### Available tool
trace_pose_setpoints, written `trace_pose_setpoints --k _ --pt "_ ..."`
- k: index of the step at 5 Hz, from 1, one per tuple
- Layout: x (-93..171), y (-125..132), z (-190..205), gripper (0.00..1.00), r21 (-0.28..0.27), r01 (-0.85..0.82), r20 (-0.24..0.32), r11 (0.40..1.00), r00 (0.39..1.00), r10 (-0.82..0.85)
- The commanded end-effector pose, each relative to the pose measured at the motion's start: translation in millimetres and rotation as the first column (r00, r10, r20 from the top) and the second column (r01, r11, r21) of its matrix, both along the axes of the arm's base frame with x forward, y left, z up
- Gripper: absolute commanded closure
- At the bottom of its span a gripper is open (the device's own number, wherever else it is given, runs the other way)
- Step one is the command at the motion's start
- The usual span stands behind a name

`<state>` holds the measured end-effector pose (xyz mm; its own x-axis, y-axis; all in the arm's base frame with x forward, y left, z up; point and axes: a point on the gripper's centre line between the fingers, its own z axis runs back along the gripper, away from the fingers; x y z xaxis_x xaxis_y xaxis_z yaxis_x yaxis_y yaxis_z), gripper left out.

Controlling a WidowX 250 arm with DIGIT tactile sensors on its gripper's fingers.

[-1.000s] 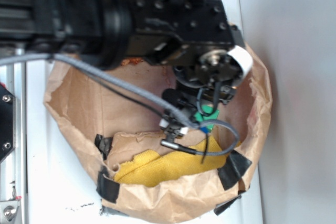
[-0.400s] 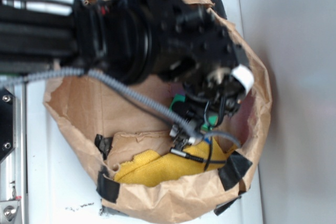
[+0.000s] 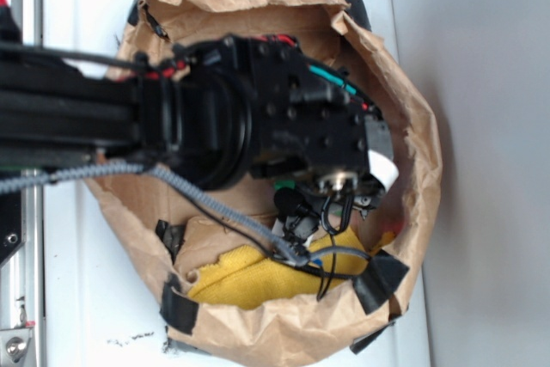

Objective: Grab the green block.

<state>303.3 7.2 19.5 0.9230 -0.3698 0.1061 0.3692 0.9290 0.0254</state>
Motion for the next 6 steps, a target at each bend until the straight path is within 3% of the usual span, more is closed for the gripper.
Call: trace_pose_setpoints --k 1,2,3,4,5,6 --pt "0 -10 6 1.0 0.008 -0.019 0.045 1.0 0.999 0.019" --pt "-4 -1 35 1.0 -0.046 -0.066 0.073 0.997 0.995 0.069" --pt "-18 10 84 1.0 -0.175 -0.109 0.105 0.979 0.986 0.129" --pt "-29 16 132 1.0 -0.229 -0.183 0.107 0.956 0.971 0.212" --pt "-40 18 155 1.0 -0.235 -0.304 0.062 0.923 0.943 0.327" --pt "-45 16 160 1.0 -0.146 -0.423 0.035 0.894 0.901 0.432"
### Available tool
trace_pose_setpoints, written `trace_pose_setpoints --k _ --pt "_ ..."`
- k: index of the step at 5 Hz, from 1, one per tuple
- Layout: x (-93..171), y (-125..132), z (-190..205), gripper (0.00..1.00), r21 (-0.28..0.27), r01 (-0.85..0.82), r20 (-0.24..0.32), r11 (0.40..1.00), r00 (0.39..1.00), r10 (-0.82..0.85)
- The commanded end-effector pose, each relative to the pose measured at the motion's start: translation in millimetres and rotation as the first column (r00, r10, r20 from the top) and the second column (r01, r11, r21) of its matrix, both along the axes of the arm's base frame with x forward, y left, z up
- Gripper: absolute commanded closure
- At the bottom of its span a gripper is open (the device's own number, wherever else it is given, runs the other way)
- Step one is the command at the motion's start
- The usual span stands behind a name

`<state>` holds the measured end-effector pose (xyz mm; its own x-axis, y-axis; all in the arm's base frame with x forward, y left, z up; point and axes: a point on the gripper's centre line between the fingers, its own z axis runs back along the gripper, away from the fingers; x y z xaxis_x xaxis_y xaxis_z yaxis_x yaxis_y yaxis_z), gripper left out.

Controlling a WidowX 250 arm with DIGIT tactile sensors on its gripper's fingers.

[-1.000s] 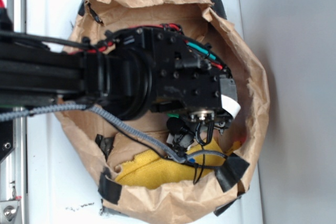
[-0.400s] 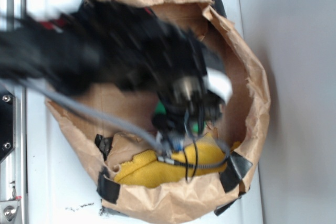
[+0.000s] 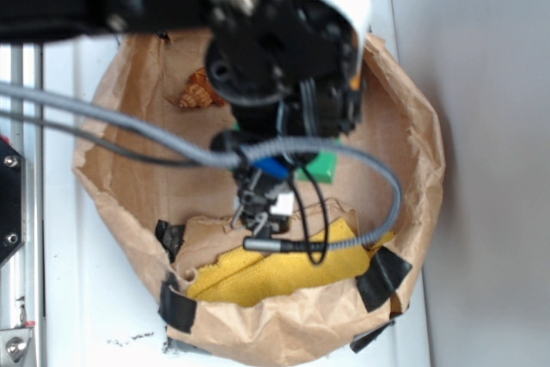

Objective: Grab the green block.

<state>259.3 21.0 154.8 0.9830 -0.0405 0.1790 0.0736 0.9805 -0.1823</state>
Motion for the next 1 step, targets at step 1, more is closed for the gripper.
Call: trace_pose_setpoints --k 1 --pt "3.5 0.0 17.6 1.0 0.153 -0.095 0.008 0.984 0.995 0.095"
